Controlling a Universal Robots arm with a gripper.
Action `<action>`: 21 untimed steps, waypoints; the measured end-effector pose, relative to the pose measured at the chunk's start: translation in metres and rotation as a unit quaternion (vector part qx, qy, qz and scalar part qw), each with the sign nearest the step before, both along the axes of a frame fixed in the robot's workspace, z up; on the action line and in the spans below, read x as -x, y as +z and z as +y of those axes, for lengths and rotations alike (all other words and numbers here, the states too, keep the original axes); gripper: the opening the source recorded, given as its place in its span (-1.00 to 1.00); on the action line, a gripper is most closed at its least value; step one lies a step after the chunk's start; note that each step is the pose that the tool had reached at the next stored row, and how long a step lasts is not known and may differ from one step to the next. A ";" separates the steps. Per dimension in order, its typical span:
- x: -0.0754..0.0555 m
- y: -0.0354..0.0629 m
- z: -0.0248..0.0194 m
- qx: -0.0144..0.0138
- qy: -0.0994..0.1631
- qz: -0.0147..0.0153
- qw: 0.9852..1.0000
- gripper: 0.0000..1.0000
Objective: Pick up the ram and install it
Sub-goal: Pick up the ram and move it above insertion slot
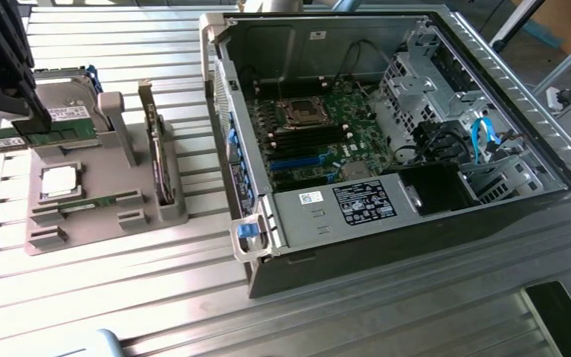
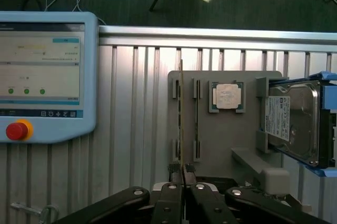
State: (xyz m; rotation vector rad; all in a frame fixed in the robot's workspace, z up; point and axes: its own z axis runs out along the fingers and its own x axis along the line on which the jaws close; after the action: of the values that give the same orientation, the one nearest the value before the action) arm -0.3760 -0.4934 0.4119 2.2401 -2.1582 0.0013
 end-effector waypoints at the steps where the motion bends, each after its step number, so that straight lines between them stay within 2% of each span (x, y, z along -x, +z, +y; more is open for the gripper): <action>1: 0.000 0.0026 0.0000 0.000 0.000 0.000 1.000 -0.76; 11: -0.003 0.0051 0.0000 0.000 0.000 0.000 1.000 -0.76; 21: -0.020 0.0050 0.0000 0.000 0.000 0.000 1.000 -0.76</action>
State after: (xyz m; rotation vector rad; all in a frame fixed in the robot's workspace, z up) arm -0.3555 -0.4934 0.4169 2.2401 -2.1582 0.0013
